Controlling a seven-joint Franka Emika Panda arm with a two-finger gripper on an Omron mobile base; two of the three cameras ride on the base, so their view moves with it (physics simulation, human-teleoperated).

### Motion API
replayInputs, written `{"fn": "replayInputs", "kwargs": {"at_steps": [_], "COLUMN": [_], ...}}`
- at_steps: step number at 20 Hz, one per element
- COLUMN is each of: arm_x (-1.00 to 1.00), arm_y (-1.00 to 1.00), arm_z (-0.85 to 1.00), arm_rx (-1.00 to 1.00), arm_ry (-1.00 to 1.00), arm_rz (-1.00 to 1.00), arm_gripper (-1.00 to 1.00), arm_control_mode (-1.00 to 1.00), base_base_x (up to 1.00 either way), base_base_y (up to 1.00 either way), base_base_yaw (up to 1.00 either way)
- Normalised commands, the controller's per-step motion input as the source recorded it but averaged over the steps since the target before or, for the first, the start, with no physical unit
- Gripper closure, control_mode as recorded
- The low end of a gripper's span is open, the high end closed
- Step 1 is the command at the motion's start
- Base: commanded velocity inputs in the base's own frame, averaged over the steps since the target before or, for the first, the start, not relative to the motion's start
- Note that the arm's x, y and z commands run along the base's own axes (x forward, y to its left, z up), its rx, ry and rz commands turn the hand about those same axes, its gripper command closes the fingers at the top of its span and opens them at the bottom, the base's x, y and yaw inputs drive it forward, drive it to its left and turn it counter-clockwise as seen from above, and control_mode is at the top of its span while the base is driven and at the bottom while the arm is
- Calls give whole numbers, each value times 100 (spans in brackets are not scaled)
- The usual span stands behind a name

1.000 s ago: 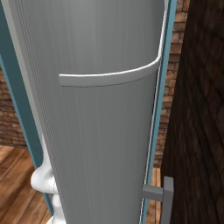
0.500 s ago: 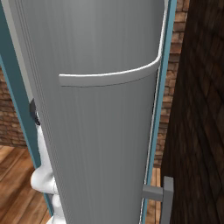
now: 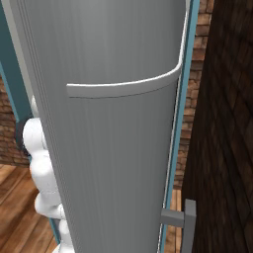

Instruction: Pick the cheese from the fridge and the cheese grater from the cabinet and place them next to the salad bowl.

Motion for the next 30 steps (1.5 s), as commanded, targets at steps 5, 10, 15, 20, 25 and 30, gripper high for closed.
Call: {"fn": "replayInputs", "kwargs": {"at_steps": [5,10,15,20,25,30], "arm_x": [-75,-66,-66,-71,-71,-58], "arm_y": [18,17,13,15,7,2], "arm_z": [-3,0,0,-3,-9,-22], "arm_rx": [4,1,1,1,6,10], "arm_ry": [-7,0,1,0,0,2], "arm_rz": [13,2,0,0,1,1], "arm_gripper": [100,100,100,100,100,100], "arm_control_mode": [-100,-100,-100,-100,-100,-100], "base_base_x": [0,0,0,0,0,0], "base_base_y": [0,0,0,0,0,0], "base_base_yaw": [0,0,0,0,0,0]}}
